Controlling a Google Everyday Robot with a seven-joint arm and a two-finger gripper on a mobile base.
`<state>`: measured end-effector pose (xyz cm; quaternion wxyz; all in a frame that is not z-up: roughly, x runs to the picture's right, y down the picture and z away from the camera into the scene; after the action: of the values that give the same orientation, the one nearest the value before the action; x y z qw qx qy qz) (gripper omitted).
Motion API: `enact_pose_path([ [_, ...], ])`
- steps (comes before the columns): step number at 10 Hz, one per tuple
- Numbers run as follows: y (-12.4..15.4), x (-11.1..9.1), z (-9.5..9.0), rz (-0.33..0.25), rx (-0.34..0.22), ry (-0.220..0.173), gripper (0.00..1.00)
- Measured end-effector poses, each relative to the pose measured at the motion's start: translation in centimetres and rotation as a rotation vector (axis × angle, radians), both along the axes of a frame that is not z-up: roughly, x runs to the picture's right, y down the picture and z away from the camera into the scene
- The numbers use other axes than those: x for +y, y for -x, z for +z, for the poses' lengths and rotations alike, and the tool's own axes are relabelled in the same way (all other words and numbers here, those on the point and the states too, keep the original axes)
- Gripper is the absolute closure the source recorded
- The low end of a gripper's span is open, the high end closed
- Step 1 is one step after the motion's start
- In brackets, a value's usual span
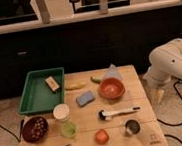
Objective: Place sponge in table surface
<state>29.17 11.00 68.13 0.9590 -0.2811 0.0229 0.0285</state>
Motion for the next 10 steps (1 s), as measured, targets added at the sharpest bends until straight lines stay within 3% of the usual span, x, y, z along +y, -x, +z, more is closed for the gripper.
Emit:
enact_pose_path([
  [2, 1.2, 0.0, -0.1, -0.011, -0.017, -0.01, 0.2],
  [4, 4.7, -0.1, -0.2, -0.031, -0.057, -0.024, 0.2],
  [8, 6.6, -0.2, -0.4, -0.068, -0.093, -0.039, 0.2],
  [10, 8.9, -0.5, 0.0, -0.085, -0.108, -0.044, 0.2],
])
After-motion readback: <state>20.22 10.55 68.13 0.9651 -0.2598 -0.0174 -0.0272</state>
